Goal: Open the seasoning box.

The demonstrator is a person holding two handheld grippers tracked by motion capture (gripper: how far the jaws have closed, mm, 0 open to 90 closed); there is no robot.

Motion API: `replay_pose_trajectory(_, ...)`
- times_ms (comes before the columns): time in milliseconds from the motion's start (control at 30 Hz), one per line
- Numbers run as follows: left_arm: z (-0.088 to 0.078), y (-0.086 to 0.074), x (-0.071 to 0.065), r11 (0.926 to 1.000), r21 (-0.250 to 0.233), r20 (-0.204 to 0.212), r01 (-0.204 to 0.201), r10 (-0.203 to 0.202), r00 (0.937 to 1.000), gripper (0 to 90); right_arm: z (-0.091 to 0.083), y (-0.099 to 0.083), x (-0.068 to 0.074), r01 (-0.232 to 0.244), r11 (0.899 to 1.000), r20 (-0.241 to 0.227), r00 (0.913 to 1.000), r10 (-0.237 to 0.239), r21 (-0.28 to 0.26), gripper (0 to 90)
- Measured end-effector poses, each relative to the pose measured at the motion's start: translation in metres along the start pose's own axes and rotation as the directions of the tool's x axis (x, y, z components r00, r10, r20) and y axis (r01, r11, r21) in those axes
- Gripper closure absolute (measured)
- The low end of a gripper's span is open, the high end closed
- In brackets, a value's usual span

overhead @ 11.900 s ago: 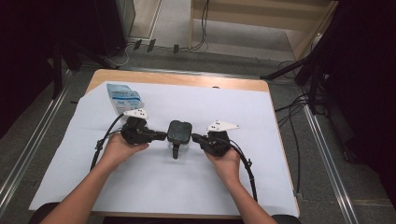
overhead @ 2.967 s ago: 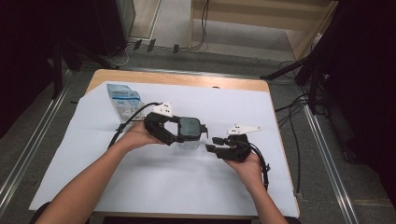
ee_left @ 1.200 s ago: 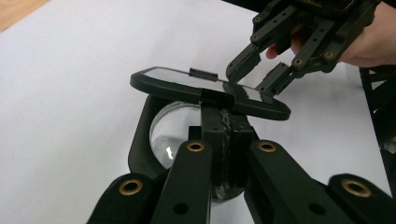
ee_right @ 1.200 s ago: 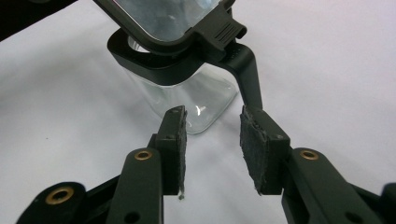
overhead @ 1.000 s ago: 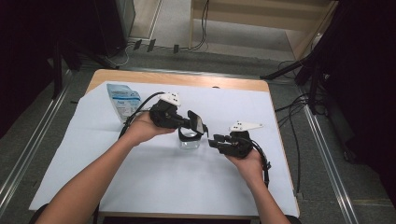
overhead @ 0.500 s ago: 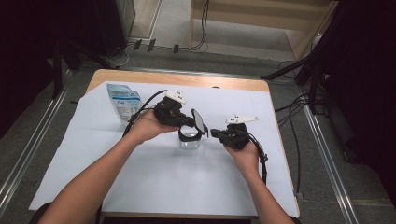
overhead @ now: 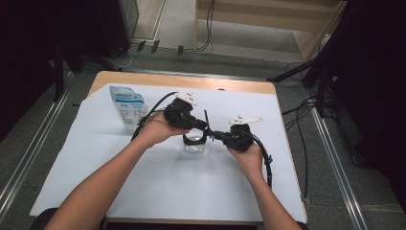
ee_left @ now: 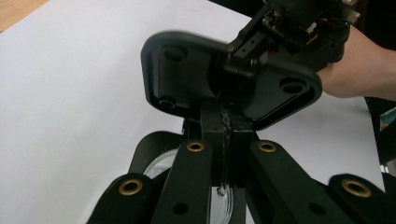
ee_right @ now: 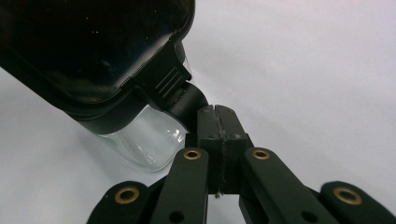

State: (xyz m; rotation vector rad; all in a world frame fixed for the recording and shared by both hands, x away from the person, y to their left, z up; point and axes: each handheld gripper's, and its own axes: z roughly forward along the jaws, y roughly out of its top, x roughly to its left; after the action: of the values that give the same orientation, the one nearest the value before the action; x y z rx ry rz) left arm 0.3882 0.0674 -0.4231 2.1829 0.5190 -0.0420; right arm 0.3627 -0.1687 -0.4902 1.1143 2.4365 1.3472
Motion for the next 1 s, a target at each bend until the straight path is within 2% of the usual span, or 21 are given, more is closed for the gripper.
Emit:
replay_pose_trajectory(433,0.011,0.008,0.001,0.9999,0.01,-0.007,0.013,-0.013,0.9999,90.0,0.001,-0.002,-0.001,-0.034,0.999,-0.022,0.9992,0.034,-0.002,90.0)
replay_pose_trajectory(567,0.013,0.008,0.001,0.9997,0.007,-0.008,0.024,-0.024,0.9997,90.0,0.001,-0.002,-0.001,-0.034,0.999,-0.023,0.9992,0.034,-0.001,90.0)
replay_pose_trajectory(1000,0.015,0.008,0.002,0.9999,0.007,-0.017,0.015,-0.015,0.9998,90.0,0.001,-0.002,0.001,-0.031,1.0,-0.021,0.9993,0.031,0.004,90.0)
